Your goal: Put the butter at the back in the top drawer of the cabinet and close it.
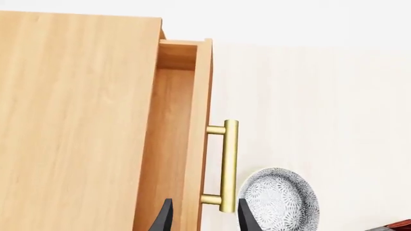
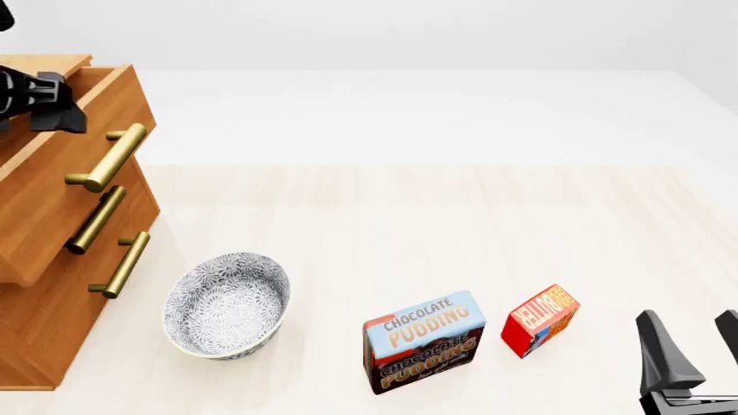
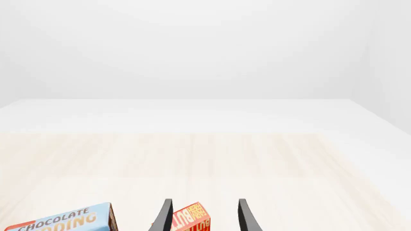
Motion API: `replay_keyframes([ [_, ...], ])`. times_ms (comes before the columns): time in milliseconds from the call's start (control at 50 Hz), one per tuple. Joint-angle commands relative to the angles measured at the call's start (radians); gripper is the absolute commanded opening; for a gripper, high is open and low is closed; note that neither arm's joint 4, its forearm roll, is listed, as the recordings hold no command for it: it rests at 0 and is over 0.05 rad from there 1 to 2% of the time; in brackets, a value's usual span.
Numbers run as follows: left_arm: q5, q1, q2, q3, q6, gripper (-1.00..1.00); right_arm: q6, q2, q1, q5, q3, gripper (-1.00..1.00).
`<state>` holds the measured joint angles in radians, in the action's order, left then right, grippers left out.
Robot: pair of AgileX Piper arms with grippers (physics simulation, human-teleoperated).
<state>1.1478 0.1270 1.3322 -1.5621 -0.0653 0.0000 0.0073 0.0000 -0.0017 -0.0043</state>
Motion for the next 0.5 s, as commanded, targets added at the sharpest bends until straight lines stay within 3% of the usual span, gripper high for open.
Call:
replay_keyframes([
  [20,-0.012,-0.002,0.011,0.014,-0.003,1.00,0.000,0.000,0.000,0.000,0.000,1.00],
  [500,-0.032,-0.002,0.024,0.047,-0.001,1.00,0.000,0.000,0.000,0.000,0.000,1.00],
])
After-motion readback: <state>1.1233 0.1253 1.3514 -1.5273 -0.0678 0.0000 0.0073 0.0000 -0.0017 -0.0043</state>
